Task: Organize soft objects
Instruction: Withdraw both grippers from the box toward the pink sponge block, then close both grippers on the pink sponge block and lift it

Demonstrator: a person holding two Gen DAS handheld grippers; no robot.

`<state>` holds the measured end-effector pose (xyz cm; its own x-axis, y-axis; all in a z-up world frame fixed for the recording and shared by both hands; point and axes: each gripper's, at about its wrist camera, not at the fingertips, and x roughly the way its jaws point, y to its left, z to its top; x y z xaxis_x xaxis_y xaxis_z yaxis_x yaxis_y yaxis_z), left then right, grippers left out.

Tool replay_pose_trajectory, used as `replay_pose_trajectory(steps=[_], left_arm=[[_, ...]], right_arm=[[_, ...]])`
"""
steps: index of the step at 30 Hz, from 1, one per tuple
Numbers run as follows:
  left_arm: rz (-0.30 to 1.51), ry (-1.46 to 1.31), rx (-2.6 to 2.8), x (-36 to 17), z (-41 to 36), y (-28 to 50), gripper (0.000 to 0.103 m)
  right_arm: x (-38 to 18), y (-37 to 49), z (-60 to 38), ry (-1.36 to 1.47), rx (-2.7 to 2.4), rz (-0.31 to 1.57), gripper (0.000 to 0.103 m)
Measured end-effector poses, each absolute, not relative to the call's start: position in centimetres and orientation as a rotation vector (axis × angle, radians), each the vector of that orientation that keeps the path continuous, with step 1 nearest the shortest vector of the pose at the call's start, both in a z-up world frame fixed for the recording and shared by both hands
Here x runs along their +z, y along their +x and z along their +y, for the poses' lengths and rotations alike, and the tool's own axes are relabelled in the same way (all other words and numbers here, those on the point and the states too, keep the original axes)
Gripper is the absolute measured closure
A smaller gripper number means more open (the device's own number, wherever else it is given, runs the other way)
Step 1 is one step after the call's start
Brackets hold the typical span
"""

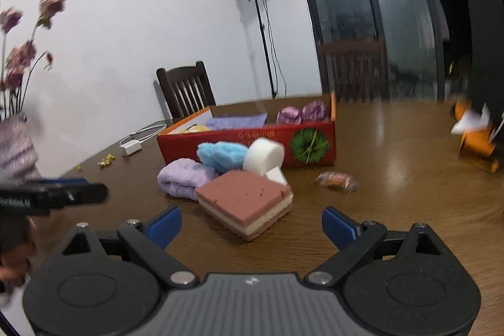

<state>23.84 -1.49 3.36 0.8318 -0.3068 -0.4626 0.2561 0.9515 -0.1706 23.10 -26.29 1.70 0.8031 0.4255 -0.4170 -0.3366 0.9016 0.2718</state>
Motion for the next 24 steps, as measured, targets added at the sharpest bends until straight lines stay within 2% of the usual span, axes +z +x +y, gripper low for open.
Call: replay_pose_trajectory(steps=[1,2,4,5,6,11,14,16,17,20,24], left_arm=[[0.52,-0.113,-0.307,3.1,-1.9,24.7,0.011],[0.547,-0.117,-0.314,2.9,-2.5,25.7,0.025],[0.592,-0.128,-0.356,2.5,-3.3,27.6,0.037],[0.61,-0.14,-0.371,2.3,-3.6,28.4,0.04],[0.622,-0.15,-0.377,2.1,-3.8,29.0,0.041],[0.654,-0.196,-0.376,1.3,-4.2,31.9,0.041],[0.692,-0.255,-0.401,0.9,-3.8,33.2,0.049],[0.712,-0.294,-0.418,0.6,-3.7,33.9,0.054],[0.724,-0.309,-0.426,0.4,-3.7,34.2,0.061],[0.722,-0.319,-0.426,0.1,-3.8,34.3,0.066],[0.732,-0.32,-0.424,0.1,-3.8,33.6,0.066]], right_arm=[[1.3,24.1,-26.5,0.248,0.419,0.513,0.016],[1.0,25.0,-26.7,0.29,0.42,0.537,0.018],[0.2,26.7,-27.0,0.366,0.422,0.575,0.036],[-0.1,27.4,-27.1,0.387,0.421,0.586,0.041],[-0.5,28.0,-27.1,0.407,0.417,0.593,0.045],[-2.1,30.3,-27.1,0.492,0.422,0.609,0.055],[-2.6,30.9,-27.1,0.514,0.422,0.621,0.065],[-2.7,31.3,-27.0,0.508,0.429,0.626,0.066],[-2.8,31.5,-27.0,0.509,0.443,0.633,0.066],[-3.0,31.7,-27.2,0.527,0.462,0.637,0.067],[-3.3,31.9,-27.6,0.551,0.477,0.639,0.068]])
